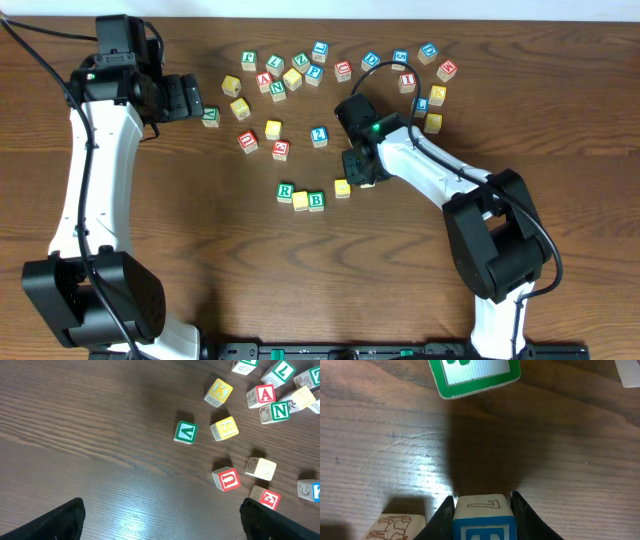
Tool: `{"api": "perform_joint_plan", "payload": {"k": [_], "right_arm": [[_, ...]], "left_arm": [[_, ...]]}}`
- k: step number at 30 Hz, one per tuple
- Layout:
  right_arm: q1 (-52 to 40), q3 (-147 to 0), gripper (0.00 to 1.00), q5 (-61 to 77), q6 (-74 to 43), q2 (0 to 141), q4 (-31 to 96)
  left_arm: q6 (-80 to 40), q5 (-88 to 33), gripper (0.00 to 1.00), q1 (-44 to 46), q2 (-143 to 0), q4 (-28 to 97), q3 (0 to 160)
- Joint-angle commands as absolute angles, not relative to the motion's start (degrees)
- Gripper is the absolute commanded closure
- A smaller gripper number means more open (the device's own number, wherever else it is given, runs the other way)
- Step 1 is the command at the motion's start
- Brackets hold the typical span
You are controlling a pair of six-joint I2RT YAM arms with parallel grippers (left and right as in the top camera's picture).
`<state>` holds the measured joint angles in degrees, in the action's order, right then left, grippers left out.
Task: Spell out ROBOT
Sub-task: 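Carry the blue T block and set it right of the second O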
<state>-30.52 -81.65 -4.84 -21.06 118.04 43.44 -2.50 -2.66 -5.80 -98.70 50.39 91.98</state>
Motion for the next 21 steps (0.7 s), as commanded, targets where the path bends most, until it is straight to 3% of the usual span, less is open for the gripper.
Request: {"api": "perform_joint_plan", "payload": {"k": [1,5,11,16,21], "right_arm": [[-30.9,-80.8,0.85,-5.8,-22.2,117.7,43.4],[-30.9,-80.8,0.74,-3.8,-22.2,117.7,45.1],[-30.8,-81.7,0.69,-2.4,-22.2,117.3,47.9],[-30.8,-82.8,0.55,-1.7,-22.2,115.2,50.2],[-30.7,-82.8,0.53,-1.3,-22.2,112.9,51.0]], "left_arm": [[-1.7,-1.9,0.03,-5.9,-98.6,50.5,92.9],[-1.7,-1.9,0.02,-5.9,-98.6,50.5,92.9],[-1.7,-1.9,0.02,-5.9,-98.6,50.5,92.9],[-1.7,-1.9,0.02,-5.9,-98.6,50.5,92.9],[-1.7,-1.9,0.02,-5.9,-98.6,50.5,92.9]]}}
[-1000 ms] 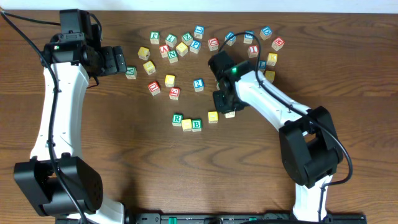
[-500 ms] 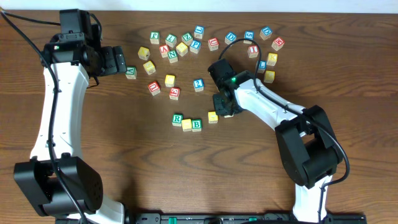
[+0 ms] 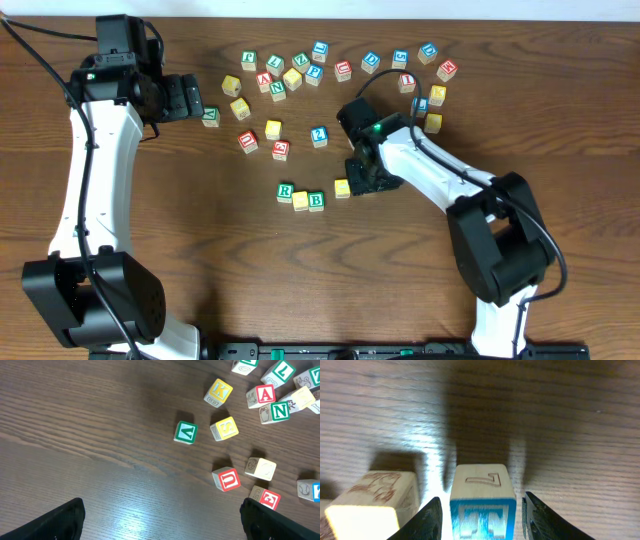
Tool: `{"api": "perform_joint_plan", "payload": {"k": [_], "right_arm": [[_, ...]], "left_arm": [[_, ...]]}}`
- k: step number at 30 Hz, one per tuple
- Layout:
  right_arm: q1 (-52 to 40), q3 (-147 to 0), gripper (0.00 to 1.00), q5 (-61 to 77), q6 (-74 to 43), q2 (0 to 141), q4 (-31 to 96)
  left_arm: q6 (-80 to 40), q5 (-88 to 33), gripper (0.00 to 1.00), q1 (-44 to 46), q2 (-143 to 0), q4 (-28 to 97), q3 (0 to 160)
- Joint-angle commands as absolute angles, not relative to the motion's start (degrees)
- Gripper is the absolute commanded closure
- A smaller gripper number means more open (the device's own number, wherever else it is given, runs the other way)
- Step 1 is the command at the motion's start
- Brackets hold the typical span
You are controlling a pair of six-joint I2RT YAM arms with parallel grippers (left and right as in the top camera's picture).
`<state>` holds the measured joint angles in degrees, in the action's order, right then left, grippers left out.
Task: Spell out ROBOT
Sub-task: 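Carry the blue T block and set it right of the second O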
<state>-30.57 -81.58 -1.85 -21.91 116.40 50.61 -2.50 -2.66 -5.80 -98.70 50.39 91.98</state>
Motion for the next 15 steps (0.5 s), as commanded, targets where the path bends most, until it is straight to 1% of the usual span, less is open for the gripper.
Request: {"api": "perform_joint_plan", "payload": {"k": [1,5,8,11,15], "right_arm": [[-30.6,-82.8,0.54,-1.3,-22.3,112.5,51.2],[-29.9,-82.8,0.59,-0.8,-22.2,110.1,51.7],[-29.8,-82.9,0.59,3.2,-20.4,108.3,51.2],[-30.8,-82.9,0.59,10.0,-19.0,107.6,48.5],[-34.0,-82.9,0.60,12.8,-20.5,108.5,42.7]], "left_arm": [[-1.7,-1.9,0.02,-5.9,-98.6,50.5,92.9],[-1.7,-1.9,0.02,-5.9,-98.6,50.5,92.9],[-1.7,-1.9,0.02,-5.9,-98.6,50.5,92.9],[-1.7,-1.9,0.03,-5.9,-98.6,50.5,92.9],[-1.7,-1.9,0.03,-5.9,-98.6,50.5,92.9]]}}
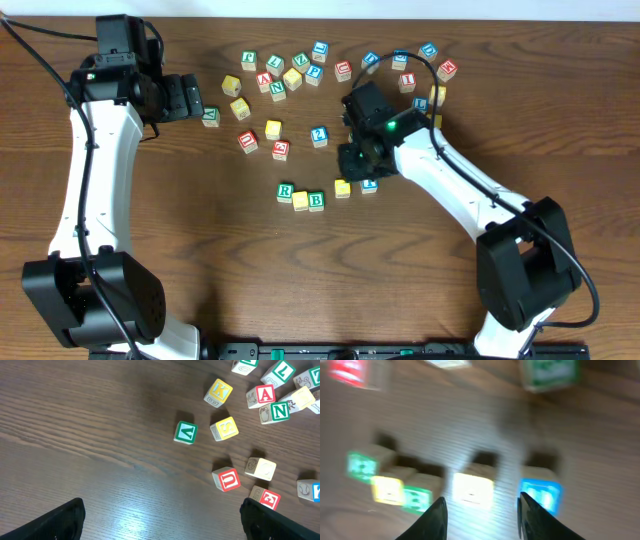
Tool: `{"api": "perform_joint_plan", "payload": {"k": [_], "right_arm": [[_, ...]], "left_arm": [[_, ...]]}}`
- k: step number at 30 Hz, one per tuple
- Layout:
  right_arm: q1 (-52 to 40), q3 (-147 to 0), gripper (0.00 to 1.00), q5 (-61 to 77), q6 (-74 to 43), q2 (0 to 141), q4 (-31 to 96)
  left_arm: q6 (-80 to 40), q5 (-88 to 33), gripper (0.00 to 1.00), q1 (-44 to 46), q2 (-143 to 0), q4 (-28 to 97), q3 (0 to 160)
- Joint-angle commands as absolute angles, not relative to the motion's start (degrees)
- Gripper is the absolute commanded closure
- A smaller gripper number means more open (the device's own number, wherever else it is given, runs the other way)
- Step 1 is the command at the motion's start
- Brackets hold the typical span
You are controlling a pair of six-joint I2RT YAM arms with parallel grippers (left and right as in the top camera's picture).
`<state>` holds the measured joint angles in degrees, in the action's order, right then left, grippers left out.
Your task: Spell out ROBOT
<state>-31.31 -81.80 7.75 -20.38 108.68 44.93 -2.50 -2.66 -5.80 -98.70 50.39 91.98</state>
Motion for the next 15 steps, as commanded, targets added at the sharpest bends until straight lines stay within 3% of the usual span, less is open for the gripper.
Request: {"api": "perform_joint_plan", "payload": {"k": [1,7,15], "right_arm": [[-35.2,-82.9,0.60,12.8,-21.5,108.8,41.0],[-39.4,-82.9,0.60,13.4,-29.2,110.9,30.0],[-43.5,-83.5,0.68,15.6,-36.0,116.7,21.4]], "left_arm": [[-1.7,-1.9,0.02,-5.9,-98.6,50.5,92.9],[-1.7,-1.9,0.02,-5.9,-98.6,50.5,92.9],[-1.7,-1.9,0.02,-5.9,-98.6,50.5,92.9]]}}
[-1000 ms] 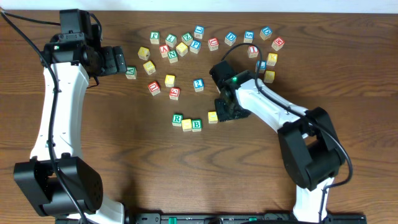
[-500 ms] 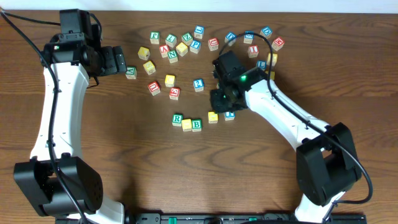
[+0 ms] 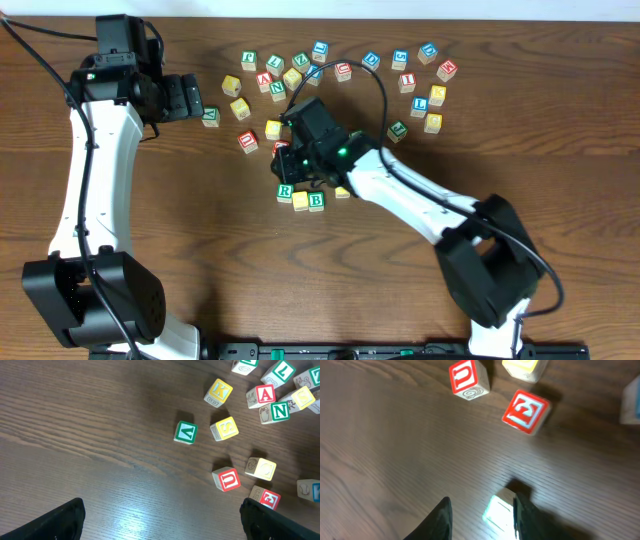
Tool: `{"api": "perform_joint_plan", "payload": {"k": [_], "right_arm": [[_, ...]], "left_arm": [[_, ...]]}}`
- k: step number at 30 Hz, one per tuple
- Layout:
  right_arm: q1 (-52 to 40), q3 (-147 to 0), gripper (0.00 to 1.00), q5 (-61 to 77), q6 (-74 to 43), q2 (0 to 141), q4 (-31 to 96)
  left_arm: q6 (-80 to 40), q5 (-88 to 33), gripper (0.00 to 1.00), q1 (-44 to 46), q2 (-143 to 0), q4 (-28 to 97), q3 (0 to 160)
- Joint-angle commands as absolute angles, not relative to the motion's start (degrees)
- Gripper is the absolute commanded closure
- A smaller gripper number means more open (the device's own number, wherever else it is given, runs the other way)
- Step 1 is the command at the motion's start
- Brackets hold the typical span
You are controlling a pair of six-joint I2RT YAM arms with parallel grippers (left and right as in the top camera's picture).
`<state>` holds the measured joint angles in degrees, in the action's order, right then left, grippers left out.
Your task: Spell out ROBOT
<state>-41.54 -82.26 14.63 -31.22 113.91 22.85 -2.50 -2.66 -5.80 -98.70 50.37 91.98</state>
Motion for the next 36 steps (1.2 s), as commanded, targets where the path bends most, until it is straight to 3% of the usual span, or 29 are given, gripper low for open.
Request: {"api": "perform_joint_plan", "payload": {"k": [1,18,23,36], "right_arm": [[-44.0,-83.5,0.68,15.6,-36.4,117.2,20.9],[-47.7,-83.6,0.69,10.7,-37.7,120.2,17.3],[-48.7,-83.6,0.73,9.6,-38.8,121.1,17.2],[-47.9,-84.3,0.77,9.1,-38.9,121.1,26.4]], "left_arm": [[-1.7,-1.9,0.02,-5.9,-98.6,50.5,92.9],[-1.7,-1.9,0.03,-5.9,-98.6,50.5,92.9],[-1.7,-1.9,0.02,-5.9,-98.6,50.5,92.9],[-1.7,-1.9,0.02,-5.9,-98.6,50.5,92.9]]}}
